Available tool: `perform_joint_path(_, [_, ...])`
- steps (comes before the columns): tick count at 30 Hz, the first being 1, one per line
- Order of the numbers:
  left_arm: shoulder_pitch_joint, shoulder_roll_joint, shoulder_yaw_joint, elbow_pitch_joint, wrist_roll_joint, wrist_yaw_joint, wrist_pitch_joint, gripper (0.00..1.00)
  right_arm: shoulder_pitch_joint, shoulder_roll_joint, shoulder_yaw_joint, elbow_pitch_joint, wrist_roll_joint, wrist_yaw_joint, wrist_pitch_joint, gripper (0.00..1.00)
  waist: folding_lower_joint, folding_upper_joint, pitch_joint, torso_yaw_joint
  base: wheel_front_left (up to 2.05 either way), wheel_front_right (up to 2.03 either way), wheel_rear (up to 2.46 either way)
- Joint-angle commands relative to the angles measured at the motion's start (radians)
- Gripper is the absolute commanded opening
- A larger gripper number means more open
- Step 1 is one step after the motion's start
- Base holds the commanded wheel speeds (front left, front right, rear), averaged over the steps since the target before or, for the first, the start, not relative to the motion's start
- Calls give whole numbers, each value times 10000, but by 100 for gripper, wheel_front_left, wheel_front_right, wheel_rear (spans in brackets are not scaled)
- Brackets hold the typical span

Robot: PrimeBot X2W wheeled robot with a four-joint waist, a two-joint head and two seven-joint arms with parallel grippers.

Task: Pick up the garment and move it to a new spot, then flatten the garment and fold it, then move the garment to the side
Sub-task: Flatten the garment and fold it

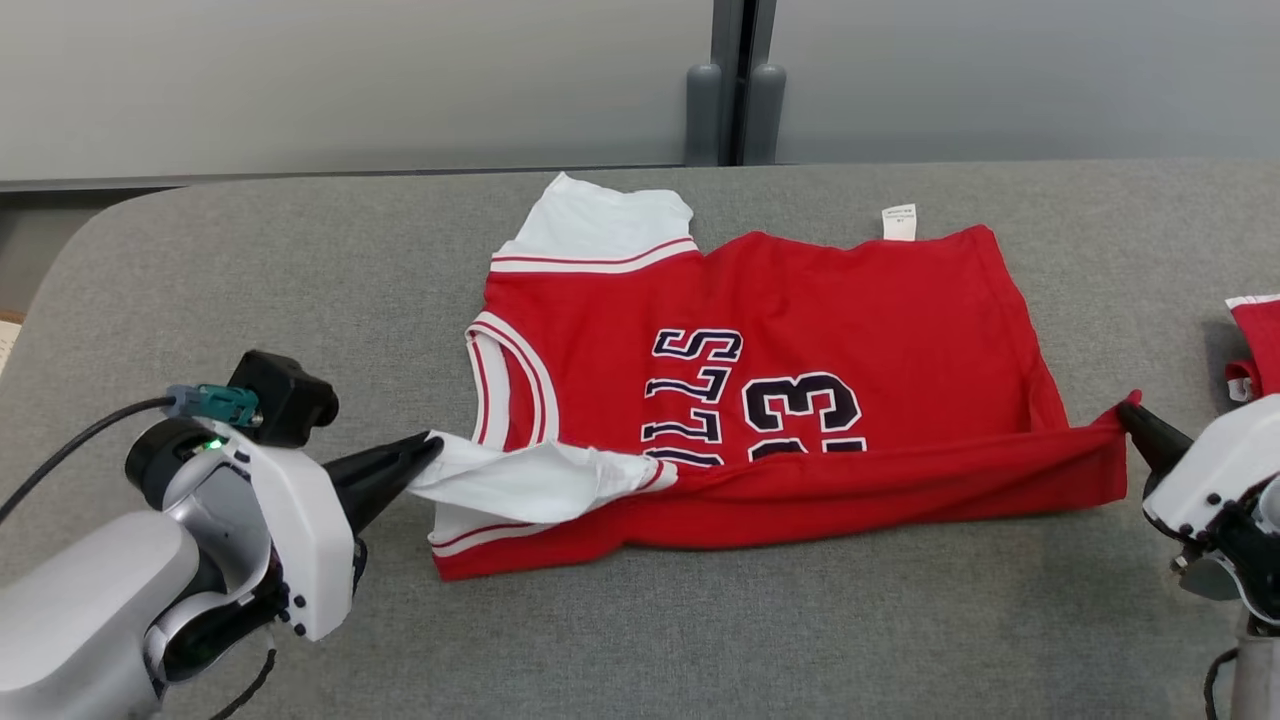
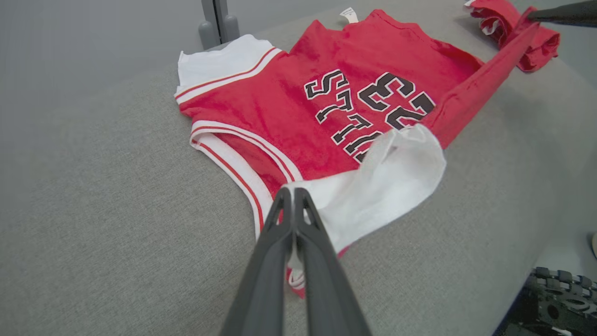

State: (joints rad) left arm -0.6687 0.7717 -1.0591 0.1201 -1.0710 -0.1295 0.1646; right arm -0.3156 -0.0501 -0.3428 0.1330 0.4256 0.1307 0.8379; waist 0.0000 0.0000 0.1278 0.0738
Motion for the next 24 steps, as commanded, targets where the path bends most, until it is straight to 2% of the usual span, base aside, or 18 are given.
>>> perform_joint_path(1, [-453, -119, -128, 213, 36, -8, 52, 0, -413, -16, 67, 316, -224, 2, -84, 0, 0, 0, 276, -86, 0, 0, 0])
perform_joint_path(12, [-1860, -846, -1017, 1624, -101, -12, -44, 0, -1827, -17, 328, 1949, -864, 2, -720, 0, 0, 0, 957, -188, 0, 0, 0])
perform_joint_path(13, [-1912, -919, -1143, 1792, -131, -11, -17, 7, -1902, -15, 373, 2062, -920, 2, -824, 60, 0, 0, 984, -190, 0, 0, 0])
perform_joint_path(14, [-1984, -978, -1206, 1958, -154, -12, -25, 49, -1961, -15, 423, 2157, -958, 2, -928, 100, 0, 0, 1006, -188, 0, 0, 0])
perform_joint_path(15, [-2072, -1048, -1208, 2154, -170, -11, -126, 100, -2015, -17, 451, 2246, -990, 2, -1047, 100, 0, 0, 1028, -186, 0, 0, 0])
perform_joint_path(18, [-2229, -1292, -985, 2780, 178, 42, -1108, 100, -2029, -22, 503, 2241, -1429, 2, -1712, 100, 0, 0, 1047, -186, 0, 0, 0])
perform_joint_path(22, [-1938, -1786, -398, 3624, 517, 676, -3148, 100, -1836, -168, 1142, 1973, -1324, 2, -3224, 100, 0, 0, 968, -151, 0, 0, 0])
perform_joint_path(24, [-1713, -2028, 4, 3922, 402, 969, -3886, 100, -1580, -538, 1695, 1761, -967, 2, -3978, 100, 0, 0, 858, -118, 0, 0, 0])
